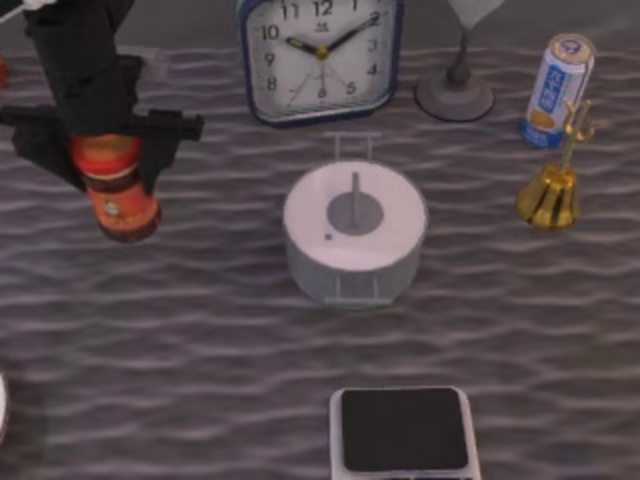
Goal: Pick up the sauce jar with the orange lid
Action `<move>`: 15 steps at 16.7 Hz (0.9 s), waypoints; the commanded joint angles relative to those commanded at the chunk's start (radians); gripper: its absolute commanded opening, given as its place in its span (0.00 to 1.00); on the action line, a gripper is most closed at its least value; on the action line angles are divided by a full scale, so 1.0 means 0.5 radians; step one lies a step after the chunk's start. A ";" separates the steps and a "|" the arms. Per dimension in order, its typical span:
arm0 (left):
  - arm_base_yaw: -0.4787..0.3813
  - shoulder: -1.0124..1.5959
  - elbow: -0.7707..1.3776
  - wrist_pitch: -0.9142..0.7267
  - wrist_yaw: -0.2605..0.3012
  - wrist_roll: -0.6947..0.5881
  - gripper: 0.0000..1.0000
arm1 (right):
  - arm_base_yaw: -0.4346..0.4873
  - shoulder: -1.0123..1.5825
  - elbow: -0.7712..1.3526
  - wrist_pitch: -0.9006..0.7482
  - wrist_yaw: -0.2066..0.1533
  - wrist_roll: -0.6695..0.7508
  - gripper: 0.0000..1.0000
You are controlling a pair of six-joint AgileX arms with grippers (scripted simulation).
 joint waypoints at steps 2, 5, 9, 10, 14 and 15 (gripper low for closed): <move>-0.074 0.043 0.026 0.025 -0.005 -0.206 0.00 | 0.000 0.000 0.000 0.000 0.000 0.000 1.00; -0.135 0.077 0.046 0.048 -0.009 -0.355 0.00 | 0.000 0.000 0.000 0.000 0.000 0.000 1.00; -0.128 0.070 0.040 0.045 -0.009 -0.356 0.00 | 0.000 0.000 0.000 0.000 0.000 0.000 1.00; -0.126 0.071 0.033 0.053 -0.009 -0.357 0.00 | 0.000 0.000 0.000 0.000 0.000 0.000 1.00; -0.130 0.114 -0.128 0.274 -0.011 -0.352 0.00 | 0.000 0.000 0.000 0.000 0.000 0.000 1.00; -0.129 0.128 -0.176 0.338 -0.010 -0.353 0.00 | 0.000 0.000 0.000 0.000 0.000 0.000 1.00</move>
